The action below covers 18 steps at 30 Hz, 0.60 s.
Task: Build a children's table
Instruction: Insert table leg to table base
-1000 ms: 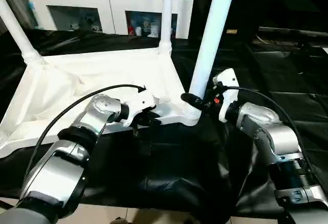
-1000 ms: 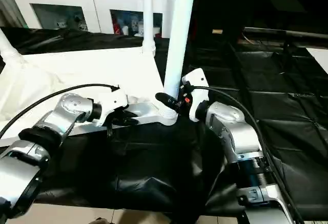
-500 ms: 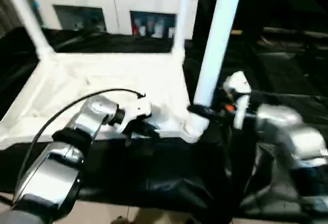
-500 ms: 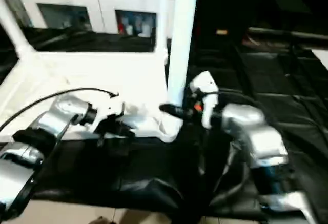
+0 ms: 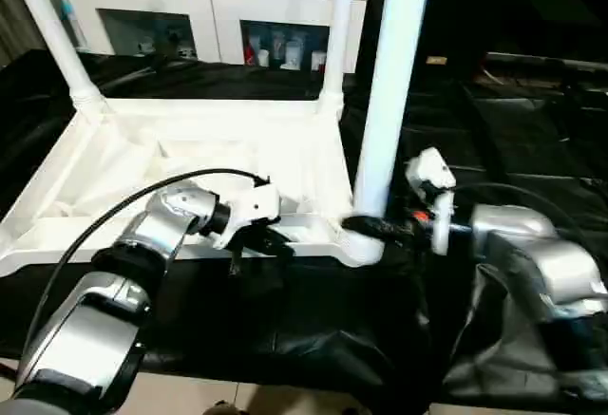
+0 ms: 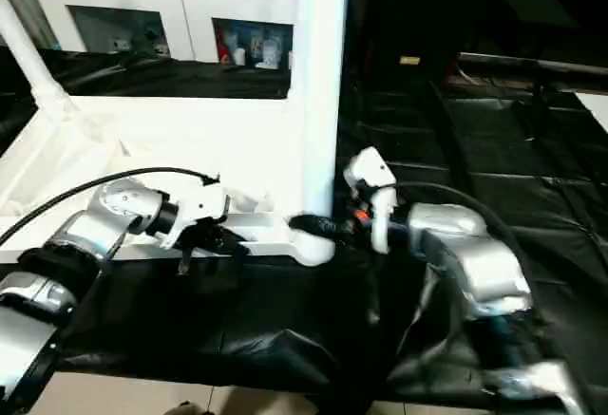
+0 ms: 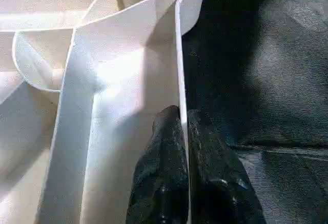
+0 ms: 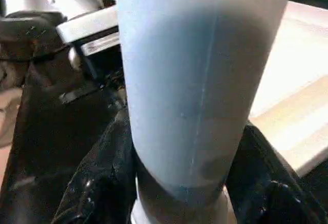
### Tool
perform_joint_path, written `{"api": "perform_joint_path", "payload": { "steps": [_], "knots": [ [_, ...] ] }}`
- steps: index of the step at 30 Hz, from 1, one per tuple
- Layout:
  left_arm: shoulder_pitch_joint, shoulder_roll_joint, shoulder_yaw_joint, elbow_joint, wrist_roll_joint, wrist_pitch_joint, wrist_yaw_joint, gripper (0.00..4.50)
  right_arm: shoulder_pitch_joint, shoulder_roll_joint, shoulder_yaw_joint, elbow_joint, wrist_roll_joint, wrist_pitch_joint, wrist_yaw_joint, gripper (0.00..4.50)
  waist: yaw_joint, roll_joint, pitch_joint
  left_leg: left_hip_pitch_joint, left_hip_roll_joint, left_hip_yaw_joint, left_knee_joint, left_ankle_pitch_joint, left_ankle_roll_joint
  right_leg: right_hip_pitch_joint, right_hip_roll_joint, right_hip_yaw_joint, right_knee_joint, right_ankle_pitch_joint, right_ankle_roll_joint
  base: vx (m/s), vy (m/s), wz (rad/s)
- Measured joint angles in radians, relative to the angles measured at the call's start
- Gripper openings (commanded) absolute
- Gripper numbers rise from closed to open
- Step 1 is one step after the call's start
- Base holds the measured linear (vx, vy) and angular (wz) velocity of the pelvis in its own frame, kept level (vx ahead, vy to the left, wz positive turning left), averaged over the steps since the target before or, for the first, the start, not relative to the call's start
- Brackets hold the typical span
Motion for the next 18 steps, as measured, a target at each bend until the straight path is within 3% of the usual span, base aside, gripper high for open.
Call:
{"api": "perform_joint_path", "payload": {
  "steps": [18],
  "knots": [
    [0.015,0.009,0.0,-0.032,-0.001,0.026,-0.012,0.0,-0.004,0.026,-0.017,0.116,-0.01,-0.073,-0.02,1.87,-0.003,0.0,0.0,-0.001,0.0,0.0,0.0,0.0,0.0,-0.001,0.0,0.0,0.0,0.0,0.0,0.0,0.0,0.0]
  ]
}}
